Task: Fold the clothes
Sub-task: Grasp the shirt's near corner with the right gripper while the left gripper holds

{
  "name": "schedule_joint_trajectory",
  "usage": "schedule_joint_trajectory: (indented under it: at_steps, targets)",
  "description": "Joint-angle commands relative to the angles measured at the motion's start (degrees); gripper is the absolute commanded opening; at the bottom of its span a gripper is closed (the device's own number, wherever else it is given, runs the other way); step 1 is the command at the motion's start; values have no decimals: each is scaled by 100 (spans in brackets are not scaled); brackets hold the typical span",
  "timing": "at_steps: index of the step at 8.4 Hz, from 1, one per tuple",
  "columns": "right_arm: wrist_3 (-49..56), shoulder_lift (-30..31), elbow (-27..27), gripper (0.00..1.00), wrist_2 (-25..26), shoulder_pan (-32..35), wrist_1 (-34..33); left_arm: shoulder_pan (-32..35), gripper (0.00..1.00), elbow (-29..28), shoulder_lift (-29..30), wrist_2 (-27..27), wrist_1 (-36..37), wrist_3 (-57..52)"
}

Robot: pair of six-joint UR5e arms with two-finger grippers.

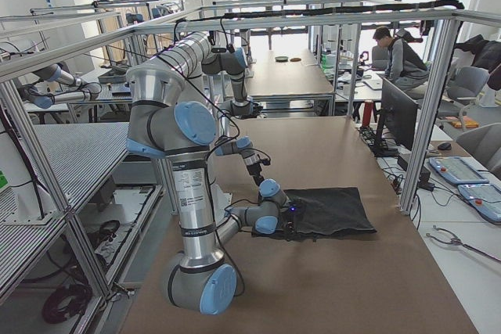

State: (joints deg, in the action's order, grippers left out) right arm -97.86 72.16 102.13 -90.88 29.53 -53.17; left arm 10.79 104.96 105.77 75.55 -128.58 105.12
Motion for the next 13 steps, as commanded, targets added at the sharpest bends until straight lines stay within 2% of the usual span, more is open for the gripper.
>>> schedule_joint_trajectory:
  at_steps: [1, 3, 6, 8, 11, 13]
  targets:
    - [-31, 0, 9, 93, 0, 0, 0, 11, 0, -11, 23, 3, 0, -9]
    - [-93, 35, 235, 93, 174, -157, -105, 28, 0, -11, 14, 21, 0, -18]
    - [-724, 141, 579, 91, 912, -982, -1253, 28, 0, -19, 14, 21, 0, -18]
    - [-726, 281, 492, 90, 1255, -1291, -1266, 28, 0, -28, 14, 21, 0, -18]
    - [-743, 123, 272, 87, 1274, -1327, -1239, 28, 0, -28, 14, 21, 0, -18]
    - [-1355, -8, 168, 69, 1379, -1327, -1309, 20, 0, -28, 6, 21, 0, -18]
